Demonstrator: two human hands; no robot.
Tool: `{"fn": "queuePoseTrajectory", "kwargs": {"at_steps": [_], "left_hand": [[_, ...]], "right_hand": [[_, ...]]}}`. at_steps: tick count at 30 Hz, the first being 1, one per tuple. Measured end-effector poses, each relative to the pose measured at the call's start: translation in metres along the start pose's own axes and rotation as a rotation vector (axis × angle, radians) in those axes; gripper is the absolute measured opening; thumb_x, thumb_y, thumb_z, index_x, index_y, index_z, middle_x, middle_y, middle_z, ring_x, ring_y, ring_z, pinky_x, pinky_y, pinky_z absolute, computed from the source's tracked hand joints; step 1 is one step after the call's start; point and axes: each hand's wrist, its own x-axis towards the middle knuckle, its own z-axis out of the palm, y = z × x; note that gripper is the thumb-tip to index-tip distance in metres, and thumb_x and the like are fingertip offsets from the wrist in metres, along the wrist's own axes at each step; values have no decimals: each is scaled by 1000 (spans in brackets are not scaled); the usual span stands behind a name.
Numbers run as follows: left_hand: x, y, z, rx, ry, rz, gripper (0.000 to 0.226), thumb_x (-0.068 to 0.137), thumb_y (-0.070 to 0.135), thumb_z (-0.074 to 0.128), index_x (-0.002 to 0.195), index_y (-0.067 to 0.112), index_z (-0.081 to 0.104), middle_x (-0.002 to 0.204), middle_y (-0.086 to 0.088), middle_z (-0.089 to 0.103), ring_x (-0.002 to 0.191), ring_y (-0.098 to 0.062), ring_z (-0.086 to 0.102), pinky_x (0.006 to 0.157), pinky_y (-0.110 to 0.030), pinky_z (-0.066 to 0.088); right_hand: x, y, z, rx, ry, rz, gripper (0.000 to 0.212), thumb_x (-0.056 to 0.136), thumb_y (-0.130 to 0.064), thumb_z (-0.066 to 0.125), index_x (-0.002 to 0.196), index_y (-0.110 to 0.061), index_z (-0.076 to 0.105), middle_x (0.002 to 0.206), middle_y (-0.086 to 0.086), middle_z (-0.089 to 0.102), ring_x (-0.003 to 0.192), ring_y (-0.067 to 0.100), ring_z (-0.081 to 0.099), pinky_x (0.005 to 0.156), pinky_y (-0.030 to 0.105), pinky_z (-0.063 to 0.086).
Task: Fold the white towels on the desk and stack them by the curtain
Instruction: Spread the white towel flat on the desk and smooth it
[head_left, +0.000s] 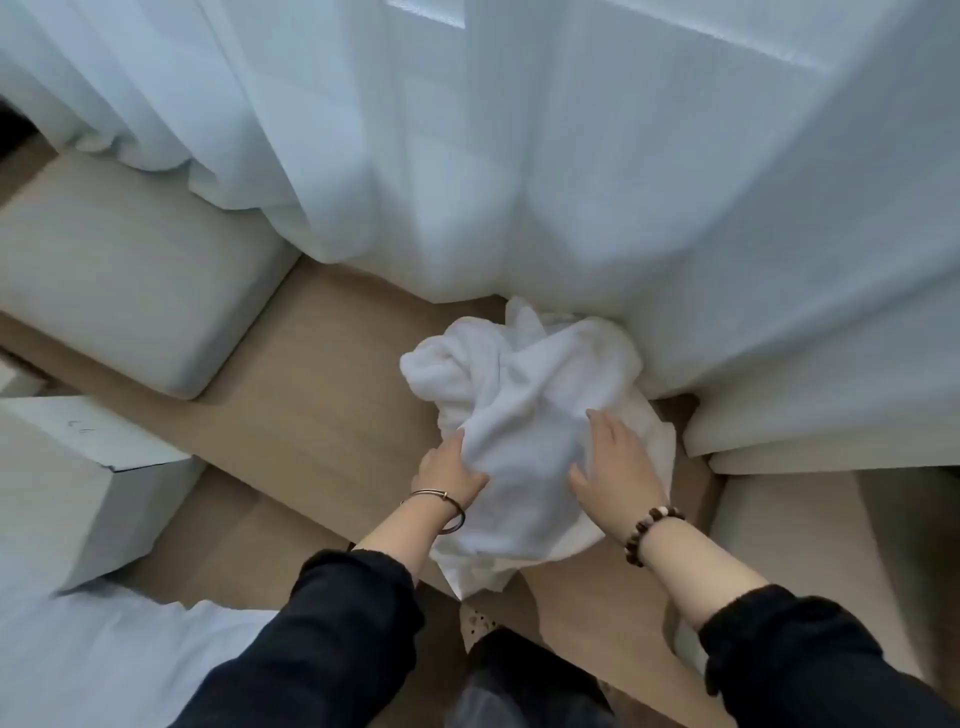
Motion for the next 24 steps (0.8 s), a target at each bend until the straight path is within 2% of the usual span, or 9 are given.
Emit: {"fn": "queuePoseTrajectory", "kwargs": {"at_steps": [4,6,7,9,12,15,20,22,24], "left_hand": [[23,-14,14,-19,50,-181,46,84,24,63,128,20,51,121,-8,56,117,-28,48,95,-35,42],[29,-16,19,-12,61,-215,15,84,23,61,98,18,60,107,-7,59,100,-26,54,84,-30,43],[31,-16,20,-11,69,-208,5,85,21,60,84,18,55,98,-6,59,91,-25,52,77,-29,42],[28,-12,22,-34,89,-170,21,86,17,58,71,18,44,84,-5,53,81,-25,46,67,-28,36],[11,7,20,-85,114,-11,29,89,15,55,68,19,37,72,-1,45,72,-22,42,62,-29,31],[-16,41,12,-95,88,244,33,91,12,55,68,20,33,62,6,35,57,-8,34,55,-20,28],[-57,103,-9,-165,42,569,40,86,2,59,66,25,33,59,10,33,54,-2,37,56,-14,31],[-67,120,-17,-208,32,638,34,85,2,62,67,22,42,61,11,39,57,-1,41,59,-15,34],[-74,132,-23,-235,43,660,24,84,2,65,72,16,50,67,10,45,66,-7,44,68,-23,41]], "right_hand": [[1,-2,20,45,-89,48,71,92,-30,50,150,-11,15,156,8,19,142,22,20,116,31,18],[2,-1,26,68,-92,63,71,92,-30,50,151,-12,14,157,7,18,143,21,19,117,31,17],[1,1,26,77,-88,59,71,92,-30,50,151,-12,14,157,7,18,143,21,19,117,31,17],[0,7,23,81,-79,39,72,91,-30,51,151,-12,14,157,7,18,143,21,20,118,32,18],[-3,19,15,70,-74,16,77,90,-34,54,151,-14,12,158,7,15,144,21,16,118,32,16],[-6,28,3,55,-56,-54,94,84,-46,63,152,-19,4,160,4,4,146,19,6,117,29,8],[-17,33,-21,123,-115,-157,133,55,-64,77,148,-38,-13,158,-5,-15,145,13,-6,118,34,8],[-20,32,-28,193,-132,-148,125,54,-60,78,149,-39,-1,159,-7,-7,144,11,-3,117,33,11],[-19,30,-34,328,-76,-130,82,70,-41,78,140,-32,37,156,-1,20,144,10,6,115,29,18]]}}
